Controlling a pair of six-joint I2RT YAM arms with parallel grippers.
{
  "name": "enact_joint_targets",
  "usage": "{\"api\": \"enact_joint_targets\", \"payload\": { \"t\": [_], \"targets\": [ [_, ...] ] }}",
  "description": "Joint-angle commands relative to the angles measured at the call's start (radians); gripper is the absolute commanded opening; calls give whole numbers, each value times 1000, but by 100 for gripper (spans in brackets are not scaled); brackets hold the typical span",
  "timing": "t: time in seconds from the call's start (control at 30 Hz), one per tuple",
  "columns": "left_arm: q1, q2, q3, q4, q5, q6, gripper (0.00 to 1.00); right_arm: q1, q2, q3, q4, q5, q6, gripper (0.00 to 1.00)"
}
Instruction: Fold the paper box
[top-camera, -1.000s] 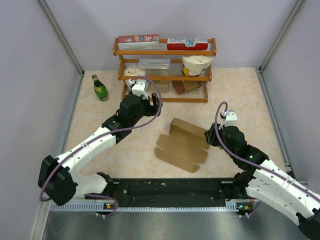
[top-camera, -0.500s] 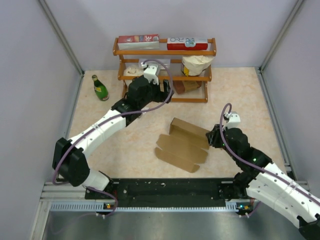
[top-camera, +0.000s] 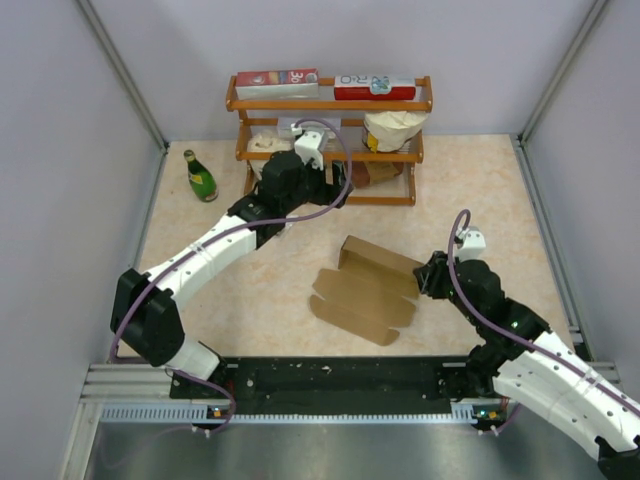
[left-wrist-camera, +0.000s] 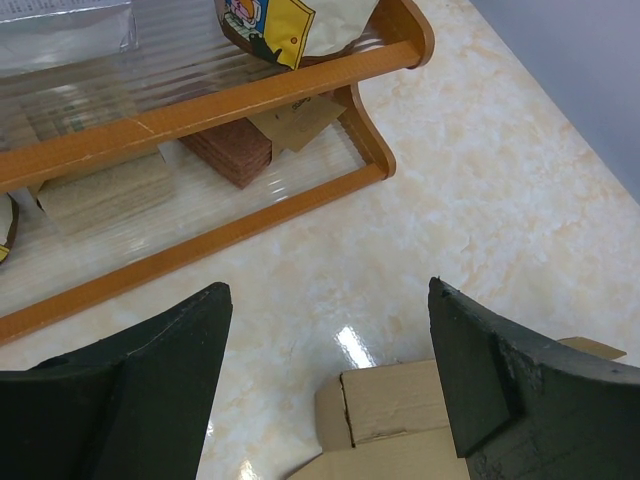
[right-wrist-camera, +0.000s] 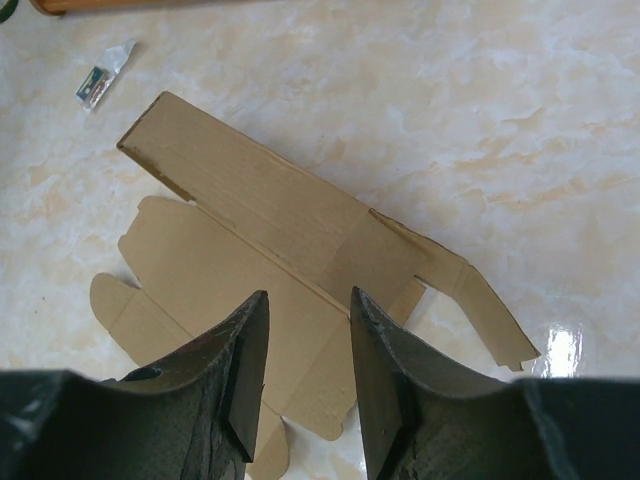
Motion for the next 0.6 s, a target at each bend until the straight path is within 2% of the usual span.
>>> {"api": "enact_joint_targets", "payload": {
  "t": [0.0, 0.57],
  "targets": [
    [2, -34, 53, -11, -22, 31, 84, -12, -15, 14, -6, -6, 20, 39],
    [3, -133, -15, -57, -22, 28, 84, -12, -9, 46, -55, -23, 43, 60]
  ]
}}
